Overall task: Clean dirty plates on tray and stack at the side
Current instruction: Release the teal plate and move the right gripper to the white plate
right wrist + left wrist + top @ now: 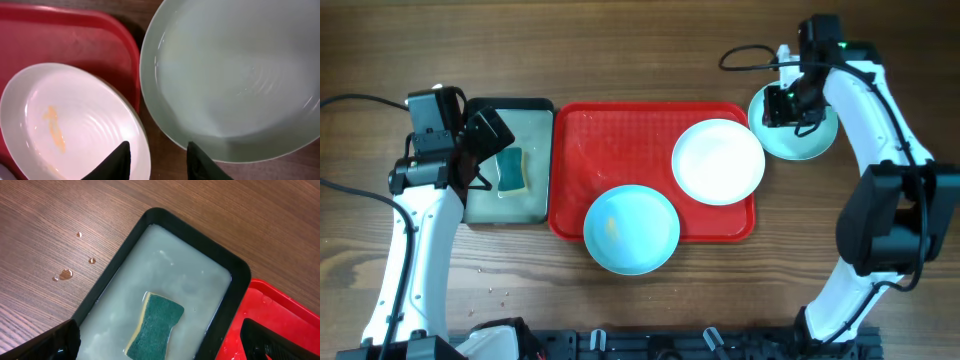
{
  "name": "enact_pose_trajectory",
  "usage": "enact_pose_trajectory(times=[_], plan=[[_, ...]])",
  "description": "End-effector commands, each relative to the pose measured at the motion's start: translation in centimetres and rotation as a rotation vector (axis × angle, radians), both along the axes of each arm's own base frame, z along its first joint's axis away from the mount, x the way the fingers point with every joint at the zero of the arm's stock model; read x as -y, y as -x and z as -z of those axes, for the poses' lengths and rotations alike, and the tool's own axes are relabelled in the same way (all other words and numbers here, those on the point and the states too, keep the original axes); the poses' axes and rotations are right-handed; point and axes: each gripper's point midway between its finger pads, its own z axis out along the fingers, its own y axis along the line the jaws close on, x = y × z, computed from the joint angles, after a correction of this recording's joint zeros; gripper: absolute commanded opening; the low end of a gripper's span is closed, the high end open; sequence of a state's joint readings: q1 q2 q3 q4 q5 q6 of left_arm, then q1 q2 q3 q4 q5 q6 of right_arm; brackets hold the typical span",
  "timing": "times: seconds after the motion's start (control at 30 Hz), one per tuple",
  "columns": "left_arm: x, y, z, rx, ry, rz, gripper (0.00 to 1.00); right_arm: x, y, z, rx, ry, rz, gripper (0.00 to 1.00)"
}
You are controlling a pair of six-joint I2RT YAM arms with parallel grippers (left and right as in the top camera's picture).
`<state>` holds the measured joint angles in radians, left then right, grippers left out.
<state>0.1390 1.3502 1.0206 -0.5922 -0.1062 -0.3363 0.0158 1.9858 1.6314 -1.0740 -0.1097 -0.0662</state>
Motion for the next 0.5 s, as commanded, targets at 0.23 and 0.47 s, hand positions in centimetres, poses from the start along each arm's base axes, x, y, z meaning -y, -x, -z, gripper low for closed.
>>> enact_pose_trajectory(times=[0.23, 0.47], plan=[[-0.1, -0.2, -0.2, 0.008, 0.013, -0.01, 1.0, -0.4, 2.5, 3.8, -0.098, 0.036, -0.064, 0.32], [-0.1, -0.2, -0.2, 0.008, 0.013, -0.01, 1.0, -2.7, 3.1, 5.5, -0.088, -0.006, -0.13, 0.28]])
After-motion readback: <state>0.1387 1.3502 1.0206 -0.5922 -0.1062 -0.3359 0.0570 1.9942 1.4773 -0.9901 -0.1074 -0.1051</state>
